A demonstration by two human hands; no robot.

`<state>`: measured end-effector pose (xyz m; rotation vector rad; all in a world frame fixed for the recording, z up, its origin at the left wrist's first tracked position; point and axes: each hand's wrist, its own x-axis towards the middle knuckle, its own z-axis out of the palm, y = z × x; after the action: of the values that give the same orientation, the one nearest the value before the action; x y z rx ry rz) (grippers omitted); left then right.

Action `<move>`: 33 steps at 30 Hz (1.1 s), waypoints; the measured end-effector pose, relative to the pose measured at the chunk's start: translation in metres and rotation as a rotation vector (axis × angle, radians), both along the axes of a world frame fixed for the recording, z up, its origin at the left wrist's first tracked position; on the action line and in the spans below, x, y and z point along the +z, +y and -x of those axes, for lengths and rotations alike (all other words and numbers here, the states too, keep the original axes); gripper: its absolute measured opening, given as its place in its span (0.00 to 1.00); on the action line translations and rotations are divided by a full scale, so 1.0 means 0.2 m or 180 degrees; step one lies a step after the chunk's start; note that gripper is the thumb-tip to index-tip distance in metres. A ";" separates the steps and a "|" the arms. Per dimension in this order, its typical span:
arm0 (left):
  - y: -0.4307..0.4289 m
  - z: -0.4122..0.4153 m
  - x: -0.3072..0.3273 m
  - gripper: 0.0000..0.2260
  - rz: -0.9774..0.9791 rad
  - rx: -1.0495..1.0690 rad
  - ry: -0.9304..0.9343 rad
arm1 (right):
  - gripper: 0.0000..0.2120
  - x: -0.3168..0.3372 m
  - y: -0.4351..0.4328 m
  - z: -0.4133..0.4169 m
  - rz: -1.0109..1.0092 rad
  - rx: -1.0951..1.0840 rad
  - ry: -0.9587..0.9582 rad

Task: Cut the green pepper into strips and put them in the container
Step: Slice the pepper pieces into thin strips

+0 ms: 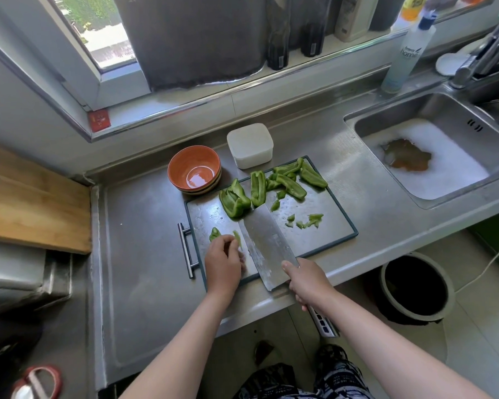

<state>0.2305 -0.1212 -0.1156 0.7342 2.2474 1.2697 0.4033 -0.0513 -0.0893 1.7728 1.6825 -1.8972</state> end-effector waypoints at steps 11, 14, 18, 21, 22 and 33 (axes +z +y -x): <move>0.19 0.18 0.13 0.03 -0.0147 -0.0059 0.0241 | 0.11 0.33 0.43 -0.12 0.0066 0.0208 -0.0208; 0.31 0.15 0.15 0.04 0.0163 -0.0496 0.0253 | 0.10 0.39 0.57 -0.14 -0.0076 -0.0003 -0.0157; 0.48 0.02 0.14 0.06 0.0878 -0.1272 0.0514 | 0.10 0.40 0.66 -0.17 -0.0291 -0.0135 -0.0090; 0.59 -0.08 0.14 0.08 0.1006 -0.1557 0.0463 | 0.13 0.36 0.72 -0.21 -0.0390 -0.0119 -0.0092; 0.62 -0.11 0.15 0.09 0.1053 -0.1698 0.0403 | 0.13 0.34 0.73 -0.23 -0.0409 -0.0097 -0.0077; 0.35 0.05 0.15 0.15 0.0675 -0.0610 0.0575 | 0.11 0.33 0.75 -0.06 -0.0547 0.0551 0.0083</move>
<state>0.2201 -0.0513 -0.0863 0.9884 2.3410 0.8908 0.4145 0.0978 -0.0223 1.5992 1.9908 -1.7590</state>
